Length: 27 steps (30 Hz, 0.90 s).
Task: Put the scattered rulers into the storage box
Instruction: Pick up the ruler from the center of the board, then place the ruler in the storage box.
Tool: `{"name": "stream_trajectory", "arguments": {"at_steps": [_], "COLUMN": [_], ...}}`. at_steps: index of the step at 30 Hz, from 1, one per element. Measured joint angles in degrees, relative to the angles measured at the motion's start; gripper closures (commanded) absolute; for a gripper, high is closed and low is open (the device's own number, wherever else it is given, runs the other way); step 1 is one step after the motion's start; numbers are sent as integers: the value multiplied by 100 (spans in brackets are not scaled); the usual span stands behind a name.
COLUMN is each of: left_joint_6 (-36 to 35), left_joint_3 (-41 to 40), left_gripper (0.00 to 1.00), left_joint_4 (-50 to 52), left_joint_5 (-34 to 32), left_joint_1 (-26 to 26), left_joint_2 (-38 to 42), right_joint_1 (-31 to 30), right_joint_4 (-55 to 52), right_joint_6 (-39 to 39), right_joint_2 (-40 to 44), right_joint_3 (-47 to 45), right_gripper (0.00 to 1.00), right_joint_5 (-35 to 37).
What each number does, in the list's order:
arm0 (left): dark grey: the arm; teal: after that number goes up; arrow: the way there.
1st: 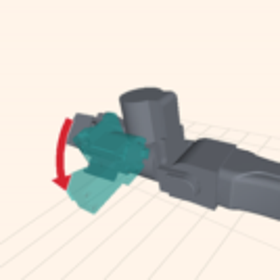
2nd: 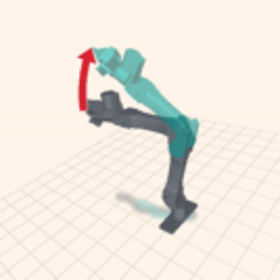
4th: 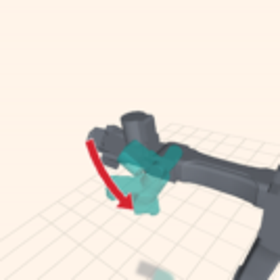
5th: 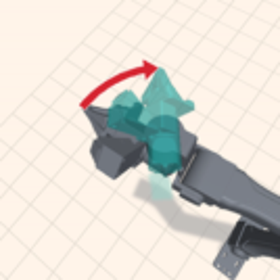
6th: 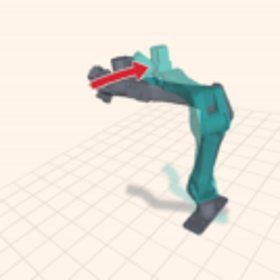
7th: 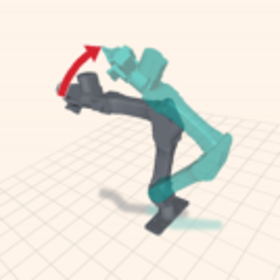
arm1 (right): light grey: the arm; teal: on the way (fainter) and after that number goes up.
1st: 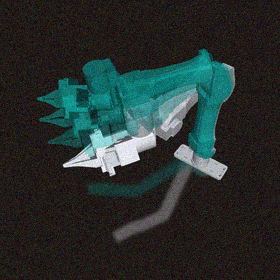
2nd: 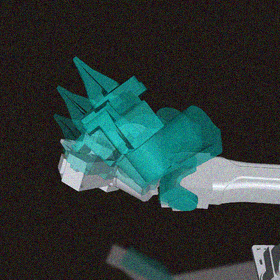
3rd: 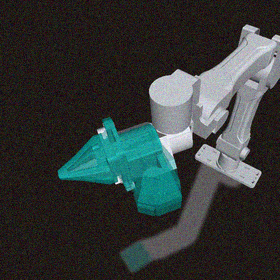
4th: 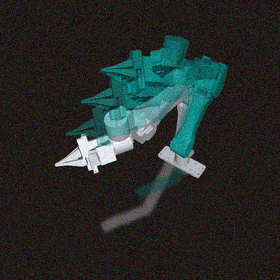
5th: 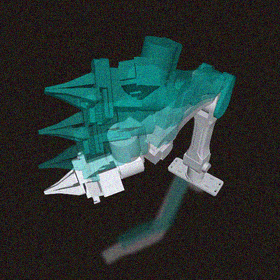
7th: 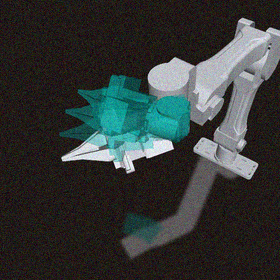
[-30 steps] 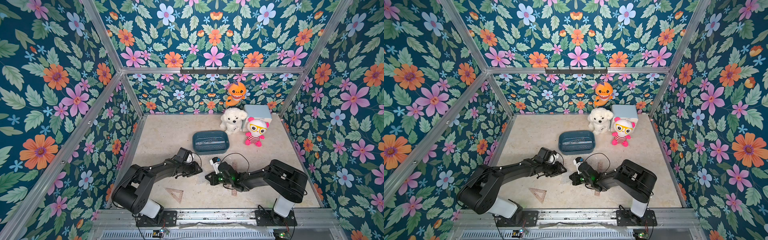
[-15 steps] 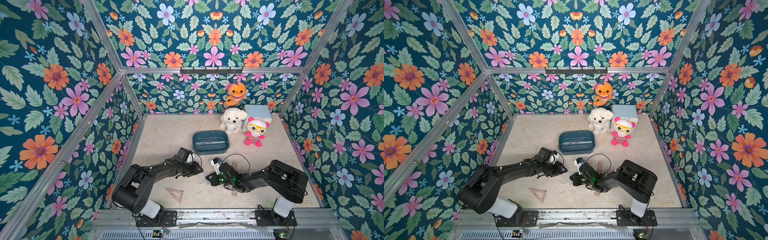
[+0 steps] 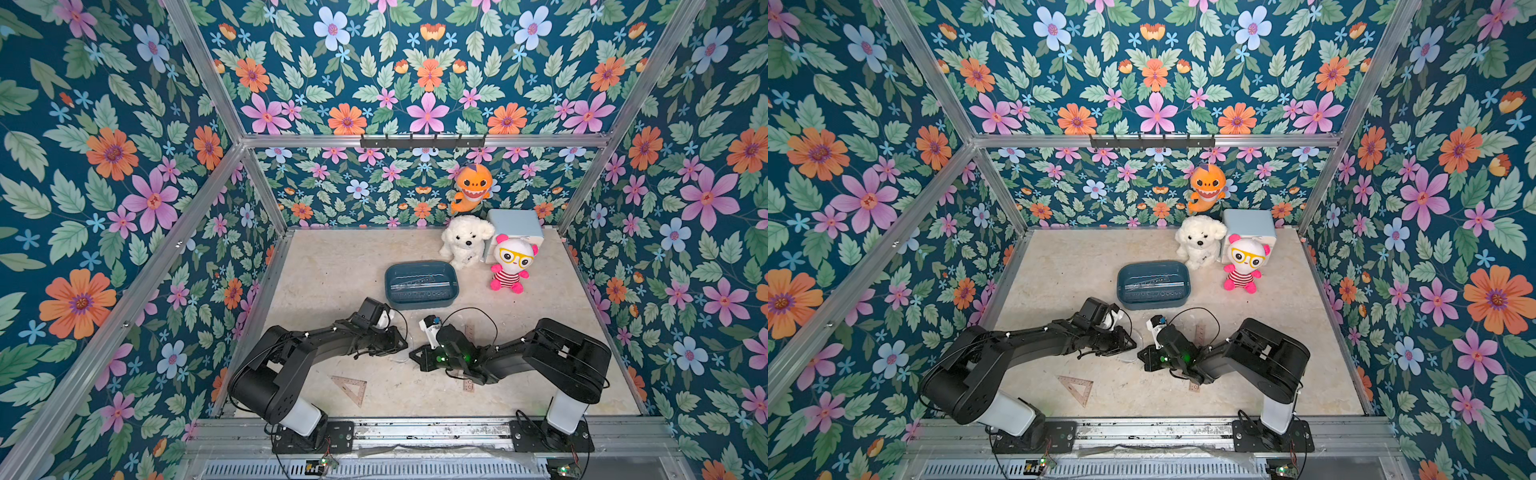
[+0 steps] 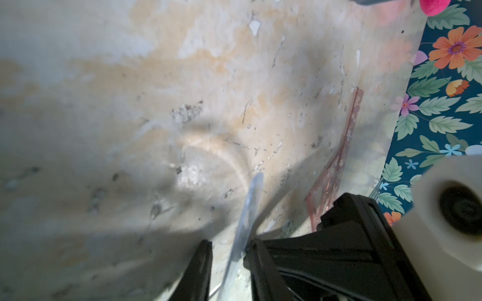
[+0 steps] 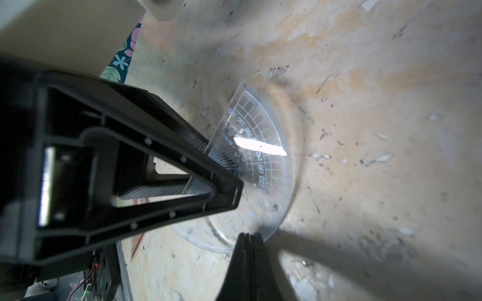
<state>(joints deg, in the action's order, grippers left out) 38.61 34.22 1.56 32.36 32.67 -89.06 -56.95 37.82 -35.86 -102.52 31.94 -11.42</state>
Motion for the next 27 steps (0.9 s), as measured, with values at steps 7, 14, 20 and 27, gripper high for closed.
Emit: {"name": "stream_trajectory", "arguments": {"at_steps": [7, 14, 20, 27], "left_joint_6": [7, -24, -109, -107], "left_joint_3": [76, 1132, 2992, 4920], "left_gripper": [100, 100, 100, 100], "left_joint_4": [-22, 1283, 1537, 1685], "left_joint_5": [155, -356, -575, -586], "left_joint_1": [44, 46, -26, -37], "left_joint_2": [105, 389, -616, -2212], "right_joint_1": [4, 345, 778, 1259], "right_joint_4": [-254, -1808, -2533, -2785], "right_joint_6": [13, 363, 730, 929], "right_joint_2": [177, 1412, 2199, 2656], "right_joint_3": [-11, -50, -63, -175], "right_gripper": [100, 100, 100, 100], "right_joint_5": [26, 243, 291, 238]}}
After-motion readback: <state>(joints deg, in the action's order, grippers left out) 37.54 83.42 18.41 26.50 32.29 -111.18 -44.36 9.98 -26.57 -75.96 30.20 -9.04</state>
